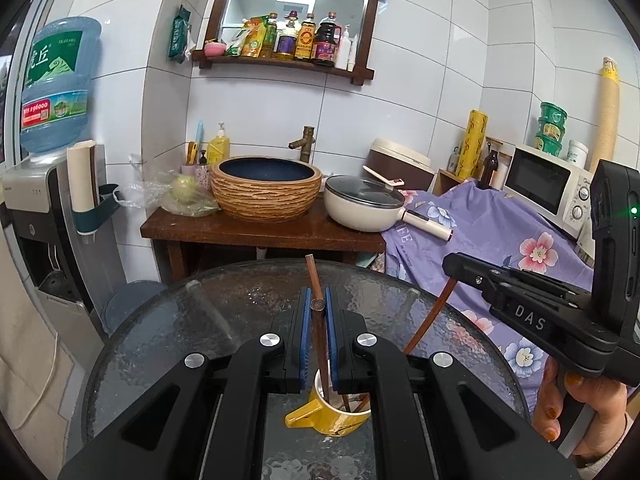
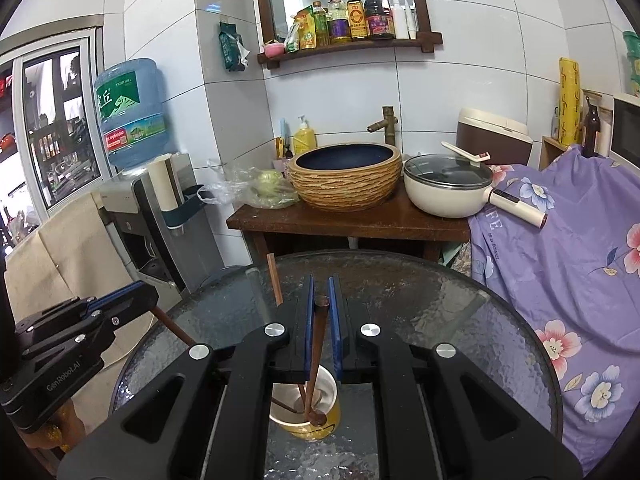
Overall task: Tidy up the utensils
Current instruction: 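Lower both chopsticks tip-first into the yellow mug, then open both grippers to release the chopsticks in the mug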
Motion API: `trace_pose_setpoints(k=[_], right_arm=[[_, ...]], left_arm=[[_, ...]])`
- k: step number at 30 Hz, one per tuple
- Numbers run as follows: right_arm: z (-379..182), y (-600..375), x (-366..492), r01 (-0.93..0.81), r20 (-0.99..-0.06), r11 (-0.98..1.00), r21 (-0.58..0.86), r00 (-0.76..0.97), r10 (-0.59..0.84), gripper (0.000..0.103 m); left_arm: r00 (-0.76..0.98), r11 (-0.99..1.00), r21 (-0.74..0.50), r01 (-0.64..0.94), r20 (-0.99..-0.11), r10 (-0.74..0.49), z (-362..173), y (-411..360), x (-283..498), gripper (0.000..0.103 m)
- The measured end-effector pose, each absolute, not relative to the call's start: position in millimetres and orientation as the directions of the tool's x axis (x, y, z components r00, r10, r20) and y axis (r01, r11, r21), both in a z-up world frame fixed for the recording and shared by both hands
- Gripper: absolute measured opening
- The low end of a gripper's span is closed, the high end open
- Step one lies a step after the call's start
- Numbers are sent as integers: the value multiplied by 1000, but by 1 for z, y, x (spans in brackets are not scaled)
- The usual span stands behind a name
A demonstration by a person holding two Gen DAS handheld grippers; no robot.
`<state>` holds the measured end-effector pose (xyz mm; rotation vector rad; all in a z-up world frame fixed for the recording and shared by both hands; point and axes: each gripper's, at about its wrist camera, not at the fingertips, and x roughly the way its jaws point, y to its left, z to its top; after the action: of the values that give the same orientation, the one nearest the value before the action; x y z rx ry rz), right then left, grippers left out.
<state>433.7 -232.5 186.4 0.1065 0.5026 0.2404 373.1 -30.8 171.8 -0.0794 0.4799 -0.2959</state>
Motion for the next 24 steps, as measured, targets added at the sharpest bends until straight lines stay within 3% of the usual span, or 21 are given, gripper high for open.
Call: trace_pose_setpoints(k=[2, 4, 5, 6, 8, 16, 24], right_arm=[[185, -235, 434, -192, -465, 967, 166, 850, 249, 9], [184, -237, 434, -185, -463, 968, 170, 852, 245, 10], [184, -238, 433, -182, -463, 968, 170, 853, 242, 17], [184, -239, 432, -182, -461, 968, 172, 854, 243, 32], [184, -245, 426, -170, -434, 969, 181, 870, 234, 48], [172, -264, 393, -164, -413, 962, 216, 878, 242, 48], [139, -270, 333, -174, -428, 969, 178, 872, 235, 49]], left_arm=[[844, 955, -136, 265, -446, -298, 172, -32, 373, 11], [848, 956, -135, 258, -442, -292, 172, -31, 372, 36], [854, 957, -141, 253, -431, -290, 173, -28, 370, 42], [859, 957, -146, 252, -422, -290, 173, -26, 369, 46], [865, 958, -139, 250, -414, -285, 174, -24, 365, 46], [881, 957, -161, 243, -376, -287, 162, -4, 333, 73], [893, 950, -206, 236, -340, -296, 138, 17, 281, 85]])
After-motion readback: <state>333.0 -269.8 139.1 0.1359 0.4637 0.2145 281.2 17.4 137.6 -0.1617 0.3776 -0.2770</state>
